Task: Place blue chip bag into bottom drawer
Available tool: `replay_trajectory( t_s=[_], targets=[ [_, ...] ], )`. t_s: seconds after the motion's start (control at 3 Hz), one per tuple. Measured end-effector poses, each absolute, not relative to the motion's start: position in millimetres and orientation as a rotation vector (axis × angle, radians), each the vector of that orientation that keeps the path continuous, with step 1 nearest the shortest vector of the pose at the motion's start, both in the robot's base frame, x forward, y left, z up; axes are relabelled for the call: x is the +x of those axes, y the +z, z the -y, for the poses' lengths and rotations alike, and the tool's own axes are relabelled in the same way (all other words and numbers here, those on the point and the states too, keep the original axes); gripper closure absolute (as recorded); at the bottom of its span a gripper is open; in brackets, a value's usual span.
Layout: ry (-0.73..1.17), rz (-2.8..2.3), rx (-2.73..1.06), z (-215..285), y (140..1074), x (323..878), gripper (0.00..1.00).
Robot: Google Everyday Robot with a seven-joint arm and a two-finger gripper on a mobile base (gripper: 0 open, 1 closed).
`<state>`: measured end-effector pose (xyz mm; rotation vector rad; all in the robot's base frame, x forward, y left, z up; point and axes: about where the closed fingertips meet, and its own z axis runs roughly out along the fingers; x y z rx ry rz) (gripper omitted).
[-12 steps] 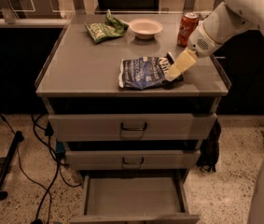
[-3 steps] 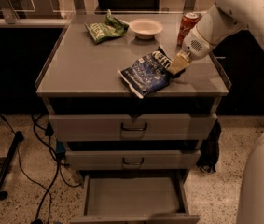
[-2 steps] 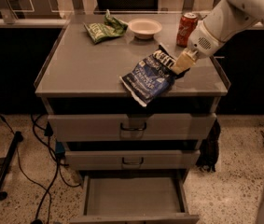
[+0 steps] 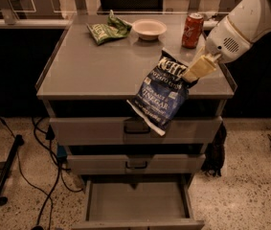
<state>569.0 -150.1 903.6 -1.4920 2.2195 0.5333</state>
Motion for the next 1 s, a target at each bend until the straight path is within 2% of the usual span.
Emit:
replay_trajectory(
  t_s=[0.33, 1.0],
  targets=[
    [0.533, -2.219, -1.492, 150, 904, 569, 1.00],
    [0.546, -2.235, -1.471, 149, 895, 515, 1.00]
  ],
)
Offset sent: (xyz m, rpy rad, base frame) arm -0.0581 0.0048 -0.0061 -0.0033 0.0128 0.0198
